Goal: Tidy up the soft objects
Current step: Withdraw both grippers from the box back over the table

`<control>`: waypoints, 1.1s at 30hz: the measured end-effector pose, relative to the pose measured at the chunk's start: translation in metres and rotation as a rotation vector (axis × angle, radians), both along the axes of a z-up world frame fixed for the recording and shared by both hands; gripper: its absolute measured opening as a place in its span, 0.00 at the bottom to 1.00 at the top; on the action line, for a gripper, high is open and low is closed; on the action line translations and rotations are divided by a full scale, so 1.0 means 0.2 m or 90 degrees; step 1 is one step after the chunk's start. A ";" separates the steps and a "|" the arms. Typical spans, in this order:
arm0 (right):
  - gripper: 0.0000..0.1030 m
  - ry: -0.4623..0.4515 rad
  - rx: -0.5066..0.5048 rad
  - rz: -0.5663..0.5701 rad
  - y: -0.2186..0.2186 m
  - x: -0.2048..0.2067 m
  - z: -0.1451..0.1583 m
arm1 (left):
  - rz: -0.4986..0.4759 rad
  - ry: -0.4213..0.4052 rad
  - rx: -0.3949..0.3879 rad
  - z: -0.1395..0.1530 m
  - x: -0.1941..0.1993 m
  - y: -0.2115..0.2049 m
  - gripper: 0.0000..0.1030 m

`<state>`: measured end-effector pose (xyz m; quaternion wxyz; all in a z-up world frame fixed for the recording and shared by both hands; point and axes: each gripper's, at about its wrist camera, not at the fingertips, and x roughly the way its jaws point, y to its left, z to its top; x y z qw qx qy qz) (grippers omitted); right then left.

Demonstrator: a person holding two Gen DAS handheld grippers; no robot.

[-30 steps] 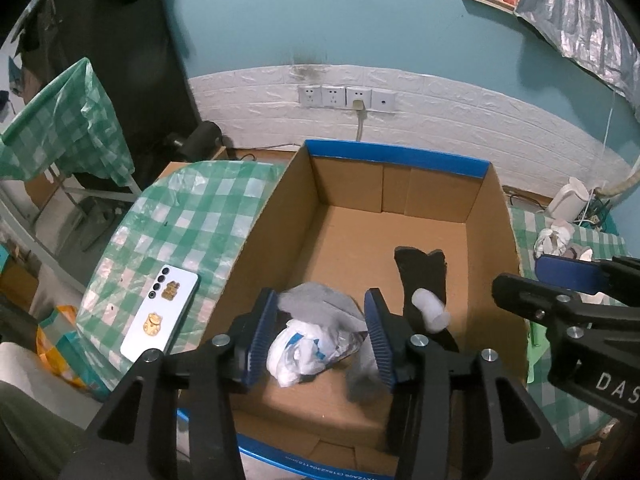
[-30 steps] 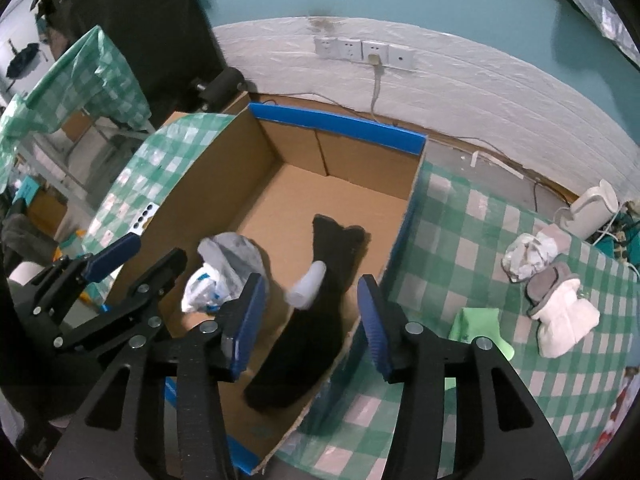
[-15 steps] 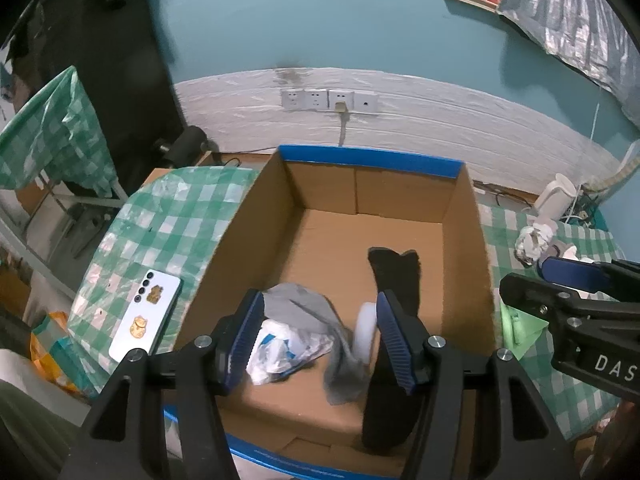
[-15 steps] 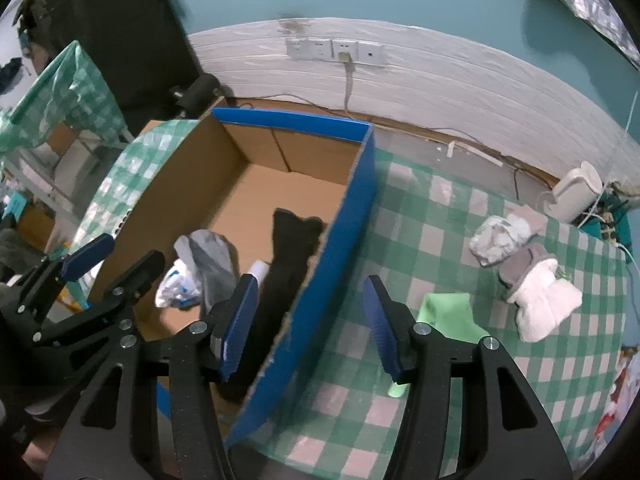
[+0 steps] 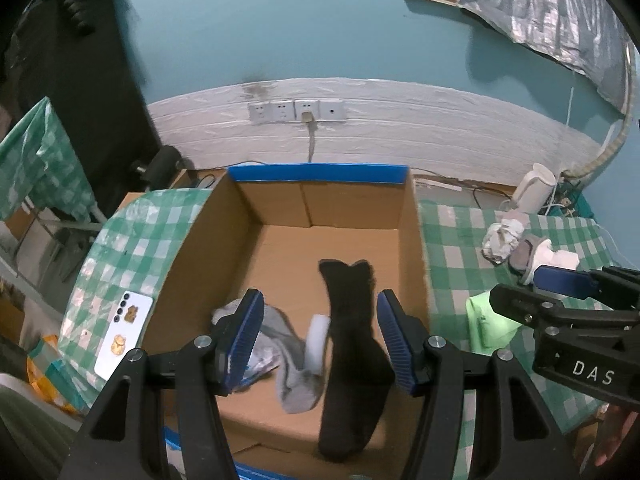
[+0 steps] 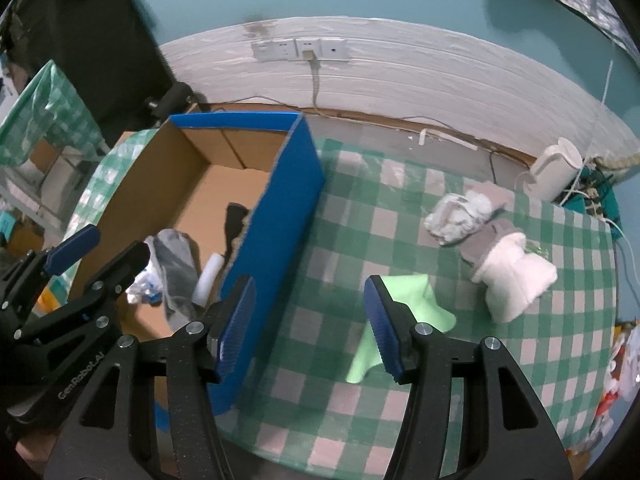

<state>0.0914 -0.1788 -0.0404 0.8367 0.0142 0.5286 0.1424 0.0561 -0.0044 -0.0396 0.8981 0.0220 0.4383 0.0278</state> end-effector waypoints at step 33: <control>0.56 0.007 -0.034 -0.104 -0.54 -0.11 -0.06 | -0.094 0.026 0.022 -0.05 0.01 -0.44 0.58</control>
